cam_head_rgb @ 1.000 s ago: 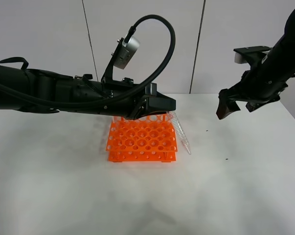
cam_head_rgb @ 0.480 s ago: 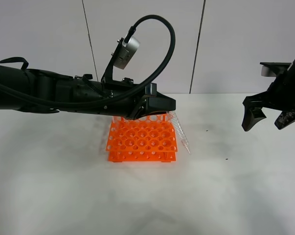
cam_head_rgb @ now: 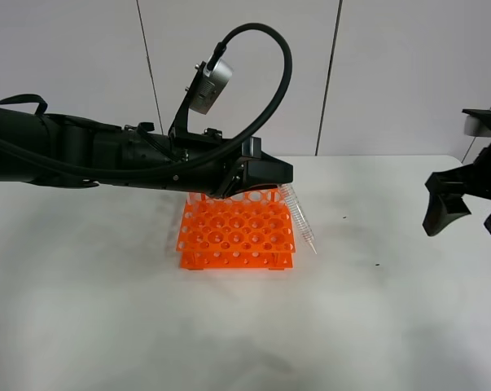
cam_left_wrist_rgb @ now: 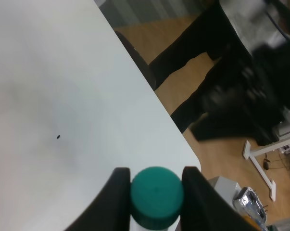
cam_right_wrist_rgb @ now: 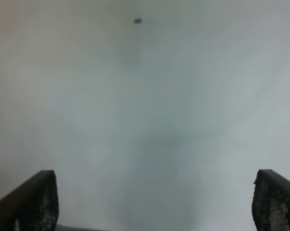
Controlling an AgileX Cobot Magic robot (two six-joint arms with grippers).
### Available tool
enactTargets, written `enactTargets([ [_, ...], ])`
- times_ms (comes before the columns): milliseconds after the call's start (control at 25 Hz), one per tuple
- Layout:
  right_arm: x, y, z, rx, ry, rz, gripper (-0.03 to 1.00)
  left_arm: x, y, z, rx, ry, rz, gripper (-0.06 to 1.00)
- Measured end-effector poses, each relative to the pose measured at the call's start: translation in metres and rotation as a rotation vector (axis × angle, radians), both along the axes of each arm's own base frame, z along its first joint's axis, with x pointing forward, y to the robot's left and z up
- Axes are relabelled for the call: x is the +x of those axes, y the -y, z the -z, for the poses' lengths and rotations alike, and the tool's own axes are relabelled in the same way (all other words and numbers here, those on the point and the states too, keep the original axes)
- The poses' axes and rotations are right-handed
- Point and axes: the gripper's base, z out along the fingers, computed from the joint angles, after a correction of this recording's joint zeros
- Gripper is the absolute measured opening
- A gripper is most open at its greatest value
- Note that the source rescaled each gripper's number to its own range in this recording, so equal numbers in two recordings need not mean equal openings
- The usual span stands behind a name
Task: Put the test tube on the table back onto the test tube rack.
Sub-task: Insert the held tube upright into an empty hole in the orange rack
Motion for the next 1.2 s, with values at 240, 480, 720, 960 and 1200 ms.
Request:
enactTargets([
  [240,-0.090,0.000,-0.009,0.000,0.130,0.003,0.94,0.000,0.000,0.000,0.000,0.000,0.000,0.00],
  [480,-0.166,0.000,0.001,0.000,0.450,0.018,0.94,0.000,0.000,0.000,0.000,0.000,0.000,0.00],
  [720,-0.216,0.001,0.008,-0.001,0.737,0.026,0.94,0.000,0.000,0.000,0.000,0.000,0.000,0.00],
  [960,-0.238,0.003,0.006,-0.012,0.888,0.053,0.94,0.000,0.000,0.000,0.000,0.000,0.000,0.00],
  [1200,-0.252,0.005,0.006,-0.019,0.979,0.076,0.94,0.000,0.000,0.000,0.000,0.000,0.000,0.00],
])
